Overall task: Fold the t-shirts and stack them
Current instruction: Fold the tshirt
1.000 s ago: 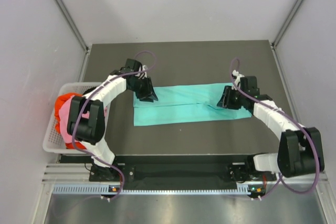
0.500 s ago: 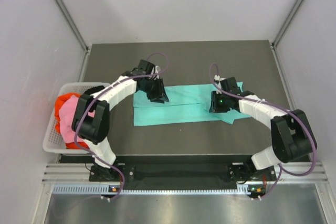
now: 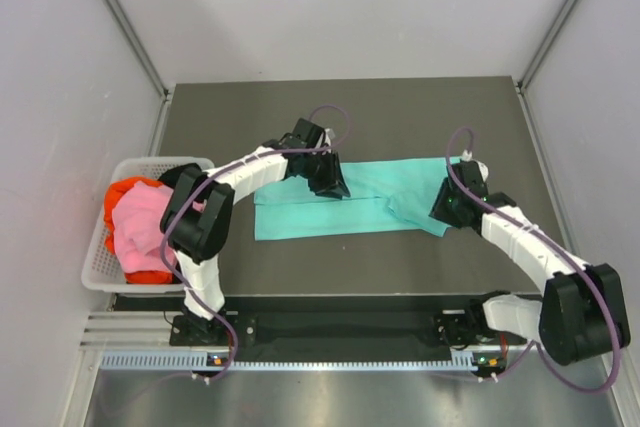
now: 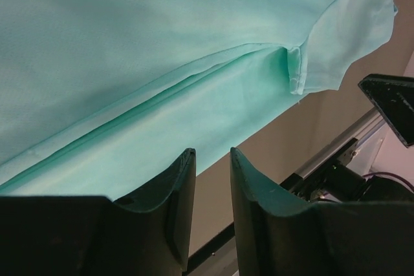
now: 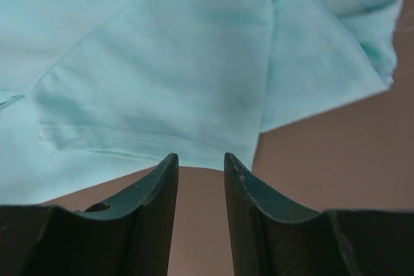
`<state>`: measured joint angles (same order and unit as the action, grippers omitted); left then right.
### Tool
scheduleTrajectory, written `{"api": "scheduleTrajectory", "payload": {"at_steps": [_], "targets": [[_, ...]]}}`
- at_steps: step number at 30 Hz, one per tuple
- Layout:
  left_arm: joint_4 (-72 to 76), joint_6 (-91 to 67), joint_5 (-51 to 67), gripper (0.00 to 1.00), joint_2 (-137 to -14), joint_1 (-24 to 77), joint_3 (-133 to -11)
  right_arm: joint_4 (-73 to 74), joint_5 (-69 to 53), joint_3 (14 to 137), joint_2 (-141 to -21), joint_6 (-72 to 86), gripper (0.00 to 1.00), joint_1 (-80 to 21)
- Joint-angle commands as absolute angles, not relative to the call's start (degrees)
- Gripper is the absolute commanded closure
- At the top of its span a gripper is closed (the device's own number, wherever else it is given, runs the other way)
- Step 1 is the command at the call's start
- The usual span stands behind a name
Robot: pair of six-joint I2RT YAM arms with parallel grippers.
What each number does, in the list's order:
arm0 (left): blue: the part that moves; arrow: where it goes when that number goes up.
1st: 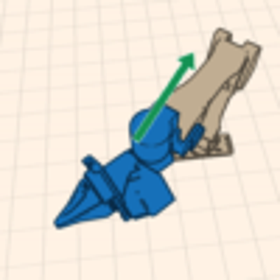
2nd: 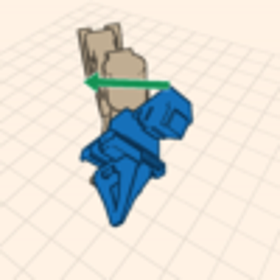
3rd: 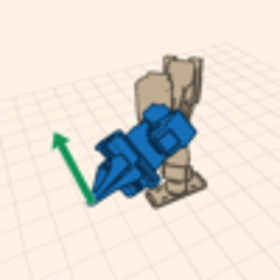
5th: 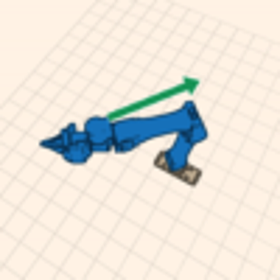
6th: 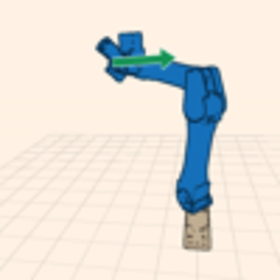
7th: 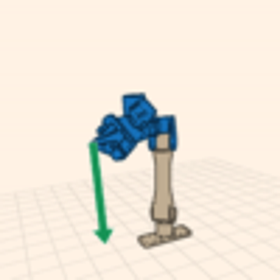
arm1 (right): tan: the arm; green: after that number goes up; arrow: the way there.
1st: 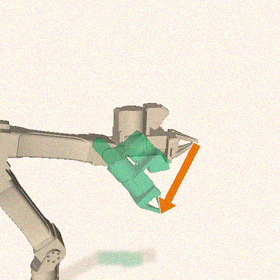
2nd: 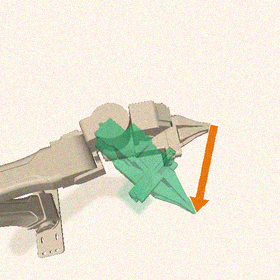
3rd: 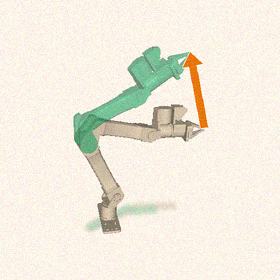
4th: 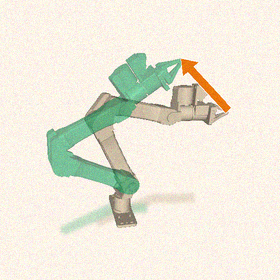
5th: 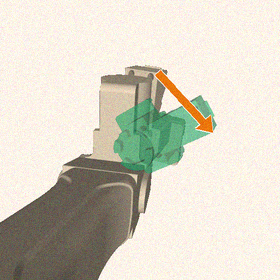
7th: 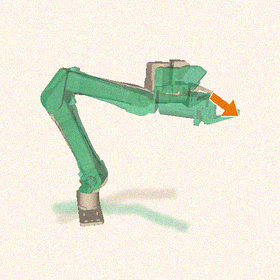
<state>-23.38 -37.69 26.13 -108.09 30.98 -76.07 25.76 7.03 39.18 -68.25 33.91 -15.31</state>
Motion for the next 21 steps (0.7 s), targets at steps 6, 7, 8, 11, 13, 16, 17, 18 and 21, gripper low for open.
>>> {"api": "scheduleTrajectory", "payload": {"at_steps": [6,7,8,11,13,16,17,18,21], "targets": [[-13.8,-42.5,31.2,0.71,-110.5,32.9,-81.6,27.6,11.4,30.4,-58.4,50.7,0.64,-13.4],[-13.2,-42.8,31.5,0.70,-110.8,33.3,-81.8,27.5,12.2,29.8,-57.8,51.5,0.64,-13.4],[-12.4,-43.2,32.2,0.70,-111.5,34.1,-81.9,27.1,13.3,29.2,-56.4,52.5,0.63,-13.4],[-8.6,-43.9,32.7,0.69,-113.5,35.3,-82.2,22.7,13.9,25.6,-54.0,53.6,0.63,-13.3],[-9.0,-44.0,33.0,0.69,-115.6,35.2,-83.1,20.4,13.9,24.1,-54.1,53.7,0.63,-13.3],[-11.9,-42.7,31.0,0.69,-116.9,35.2,-84.9,20.0,13.6,24.2,-57.1,53.3,0.64,-13.3],[-12.9,-42.0,30.4,0.69,-117.1,35.2,-85.6,19.6,13.1,24.1,-58.4,53.2,0.64,-13.3],[-14.2,-41.4,28.5,0.69,-117.2,35.2,-86.0,18.2,12.7,23.5,-58.9,53.2,0.64,-13.3],[-18.4,-39.2,24.8,0.69,-116.8,34.7,-86.6,16.4,12.3,22.2,-59.6,54.0,0.66,-13.3]]}}
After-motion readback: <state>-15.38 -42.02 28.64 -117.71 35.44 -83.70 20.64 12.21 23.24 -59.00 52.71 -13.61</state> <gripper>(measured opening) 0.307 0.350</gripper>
